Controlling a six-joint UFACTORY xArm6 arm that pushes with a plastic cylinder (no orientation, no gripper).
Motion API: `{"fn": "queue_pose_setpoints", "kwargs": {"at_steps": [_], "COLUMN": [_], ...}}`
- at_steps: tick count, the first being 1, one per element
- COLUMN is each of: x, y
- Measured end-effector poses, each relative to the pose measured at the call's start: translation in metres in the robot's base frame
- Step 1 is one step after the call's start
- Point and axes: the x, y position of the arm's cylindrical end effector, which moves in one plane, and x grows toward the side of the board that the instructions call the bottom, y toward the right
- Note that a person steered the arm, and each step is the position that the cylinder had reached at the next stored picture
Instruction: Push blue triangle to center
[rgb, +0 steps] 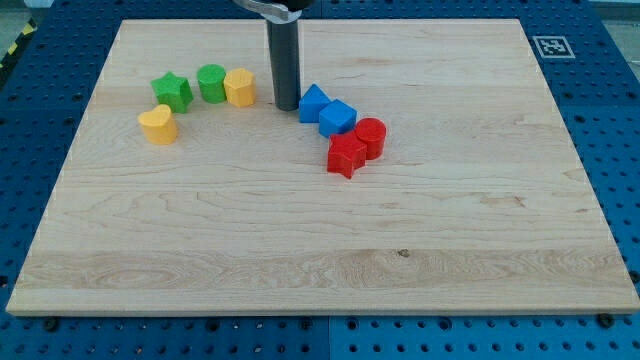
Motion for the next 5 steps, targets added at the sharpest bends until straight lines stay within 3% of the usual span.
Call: {"fn": "queue_pose_setpoints", "kwargs": {"at_steps": [1, 2, 5], "x": [-0.040, -0.050, -0.011], "y": [0.000, 0.011, 0.044]}}
